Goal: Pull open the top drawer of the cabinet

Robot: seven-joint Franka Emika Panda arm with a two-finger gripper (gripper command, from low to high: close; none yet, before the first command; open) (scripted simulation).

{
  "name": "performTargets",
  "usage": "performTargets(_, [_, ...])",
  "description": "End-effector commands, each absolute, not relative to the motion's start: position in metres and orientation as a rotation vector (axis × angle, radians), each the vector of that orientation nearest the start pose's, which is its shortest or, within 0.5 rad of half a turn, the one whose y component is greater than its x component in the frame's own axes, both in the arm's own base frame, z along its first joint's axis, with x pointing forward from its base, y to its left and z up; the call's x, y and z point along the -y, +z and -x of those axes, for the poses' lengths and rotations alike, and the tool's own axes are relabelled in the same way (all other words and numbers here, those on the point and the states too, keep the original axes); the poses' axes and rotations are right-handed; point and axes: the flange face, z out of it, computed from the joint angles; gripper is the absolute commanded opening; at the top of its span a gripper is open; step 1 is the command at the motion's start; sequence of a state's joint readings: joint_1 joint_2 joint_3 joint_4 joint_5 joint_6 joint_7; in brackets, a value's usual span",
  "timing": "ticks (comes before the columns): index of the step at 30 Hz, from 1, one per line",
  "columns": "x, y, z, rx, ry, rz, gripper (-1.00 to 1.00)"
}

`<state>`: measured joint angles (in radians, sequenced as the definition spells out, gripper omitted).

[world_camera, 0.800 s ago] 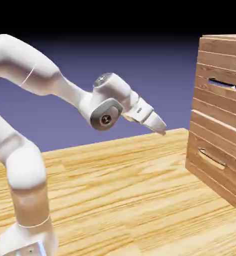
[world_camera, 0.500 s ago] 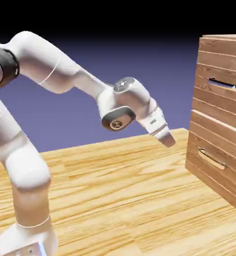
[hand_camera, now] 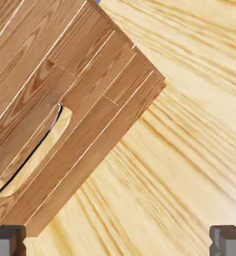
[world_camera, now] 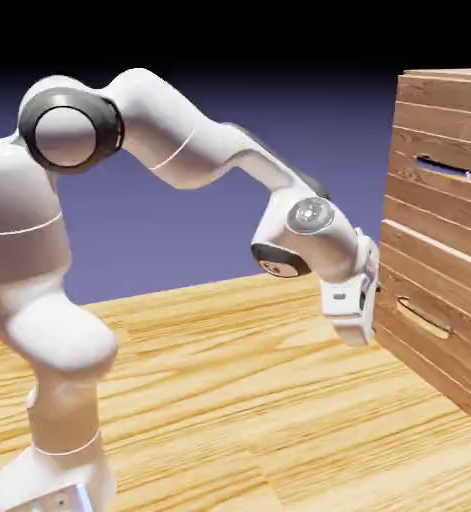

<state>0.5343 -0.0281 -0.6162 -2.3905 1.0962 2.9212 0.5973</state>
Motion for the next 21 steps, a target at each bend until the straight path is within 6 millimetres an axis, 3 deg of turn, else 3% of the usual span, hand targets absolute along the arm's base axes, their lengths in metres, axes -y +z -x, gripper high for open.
performTargets(1, [0.1, 0.361, -0.506, -1.893, -0.409, 1.604, 1.0])
performTargets(11, [0.115, 0.348, -0.538, -2.039, -0.425, 1.253, 1.0])
performTargets(21, [0.103, 0.376, -0.575, -1.988, -0.533, 0.944, 1.0])
